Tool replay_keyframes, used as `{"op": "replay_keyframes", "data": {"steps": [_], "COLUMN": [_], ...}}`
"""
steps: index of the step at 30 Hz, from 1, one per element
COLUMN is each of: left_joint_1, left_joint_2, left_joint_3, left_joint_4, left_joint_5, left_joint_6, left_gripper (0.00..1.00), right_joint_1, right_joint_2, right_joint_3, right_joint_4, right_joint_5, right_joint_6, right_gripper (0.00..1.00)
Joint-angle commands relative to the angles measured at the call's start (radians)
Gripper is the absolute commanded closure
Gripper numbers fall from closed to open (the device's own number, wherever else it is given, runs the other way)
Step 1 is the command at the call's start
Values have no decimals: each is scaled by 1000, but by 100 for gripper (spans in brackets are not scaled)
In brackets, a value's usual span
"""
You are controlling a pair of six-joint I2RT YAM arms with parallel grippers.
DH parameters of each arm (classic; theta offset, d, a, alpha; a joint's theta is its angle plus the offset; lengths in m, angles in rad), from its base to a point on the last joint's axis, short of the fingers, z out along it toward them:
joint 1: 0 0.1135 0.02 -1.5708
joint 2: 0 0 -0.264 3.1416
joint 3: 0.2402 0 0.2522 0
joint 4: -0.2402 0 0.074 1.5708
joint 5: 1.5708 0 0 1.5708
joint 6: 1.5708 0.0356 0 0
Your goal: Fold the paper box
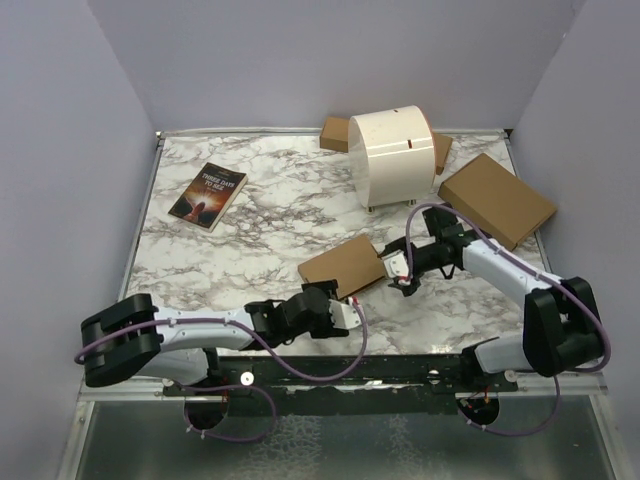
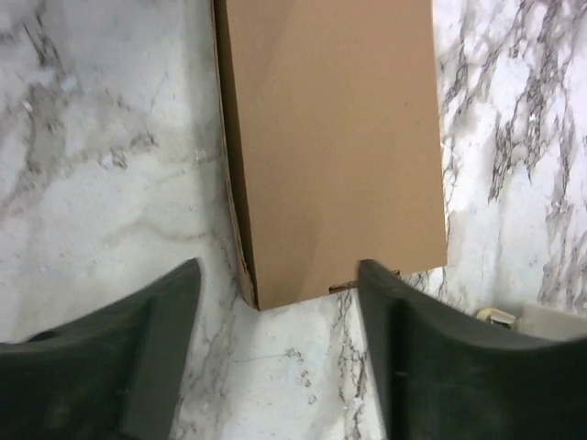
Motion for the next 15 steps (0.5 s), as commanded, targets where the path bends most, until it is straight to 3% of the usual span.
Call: {"op": "replay_keyframes", "data": {"steps": [1,4,6,10,15], "left_joint_1": [7,36,82,197,350], "left_joint_2": [-109,-158,-183,-211,-161], "left_joint_3": [48,50,57,37,50], "left_joint_4": [10,35,18,13,1], "left_joint_5": [48,15,-32,-16,39], "left_joint_6": [-78,-228,-360,-554,-660], "left_gripper": [22,20,24,37,33], "right_joint_1": [20,116,150,214,266], "right_joint_2": [-65,-81,-67,-27,23], "right_joint_3": [-21,-90,-116,-150,-178], "right_joint_4": [-24,173,277,441,506], "right_joint_5": [-125,-47,-28,39,125], "right_joint_6": [-7,108,169,229,234], "right_gripper": [18,12,12,15,25]}}
